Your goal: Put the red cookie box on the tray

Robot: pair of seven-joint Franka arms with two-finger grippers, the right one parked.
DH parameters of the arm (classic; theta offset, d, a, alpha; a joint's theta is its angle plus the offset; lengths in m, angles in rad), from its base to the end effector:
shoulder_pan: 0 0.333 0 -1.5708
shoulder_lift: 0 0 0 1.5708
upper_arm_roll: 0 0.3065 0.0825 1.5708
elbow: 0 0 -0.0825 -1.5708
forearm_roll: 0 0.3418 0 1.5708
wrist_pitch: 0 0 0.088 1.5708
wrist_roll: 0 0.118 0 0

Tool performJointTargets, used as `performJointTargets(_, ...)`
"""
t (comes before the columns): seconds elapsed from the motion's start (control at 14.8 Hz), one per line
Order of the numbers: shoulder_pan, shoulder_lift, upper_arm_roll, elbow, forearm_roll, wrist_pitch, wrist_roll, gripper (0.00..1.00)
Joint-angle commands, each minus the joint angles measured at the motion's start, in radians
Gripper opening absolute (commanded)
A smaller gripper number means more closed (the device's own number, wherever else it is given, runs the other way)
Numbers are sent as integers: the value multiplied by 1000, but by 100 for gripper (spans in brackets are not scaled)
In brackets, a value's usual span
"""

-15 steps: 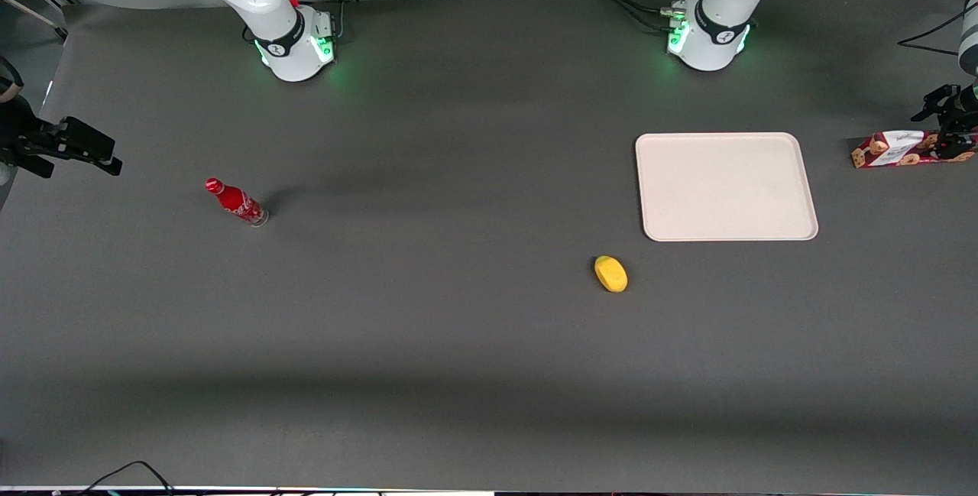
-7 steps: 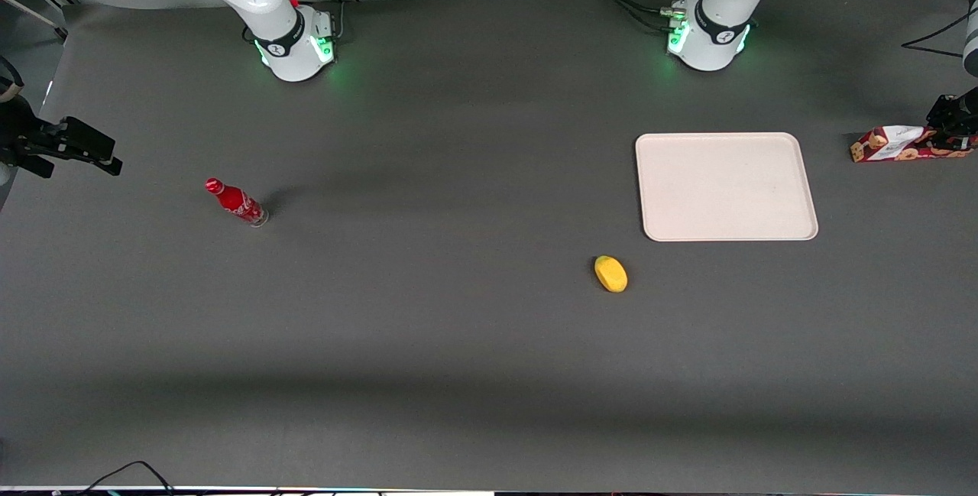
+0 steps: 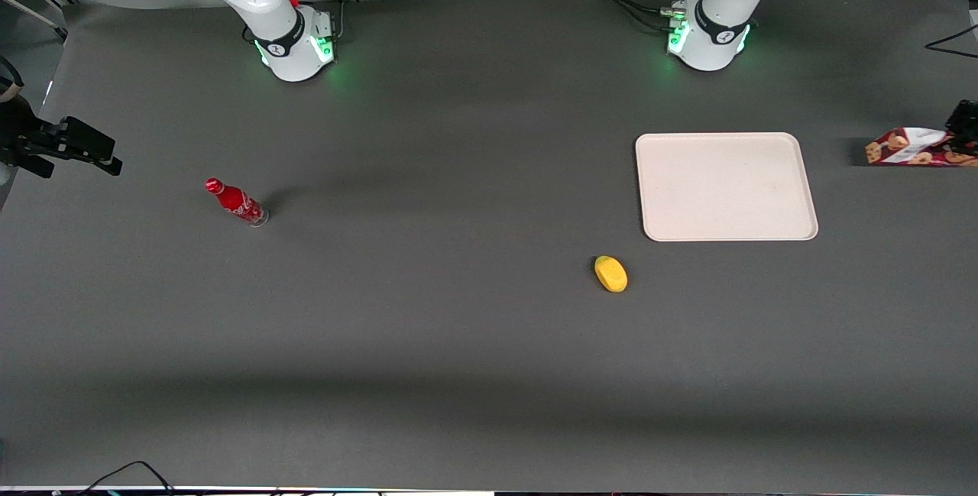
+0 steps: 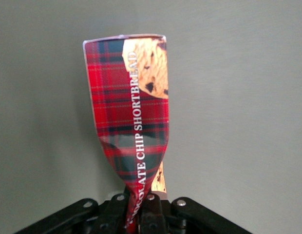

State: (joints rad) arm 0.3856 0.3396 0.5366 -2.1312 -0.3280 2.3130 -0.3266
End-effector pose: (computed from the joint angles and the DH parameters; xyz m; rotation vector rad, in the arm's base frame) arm 0.3294 0.4149 0.2717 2.2716 2.0470 -0.1085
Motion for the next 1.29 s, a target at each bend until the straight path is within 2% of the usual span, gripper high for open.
performJointTargets(0.0,-14,-42,5,123,1,-133,-2,0)
performJointTargets(0.14,-14,-54,2,212,12,-241,-2,0)
performJointTargets(0.34,-16,-56,2,380,87,-473,-5,0)
performJointTargets(0.47,-30,-62,2,447,87,-532,-11,0)
performJointTargets(0.74,-59,-103,-12,445,147,-537,30,0)
performJointTargets(0.95,-76,-134,-59,439,165,-564,187,0)
performJointTargets(1.08,-77,-174,-119,430,249,-592,286,0)
performJointTargets(1.22,-79,-223,-162,380,277,-581,401,0)
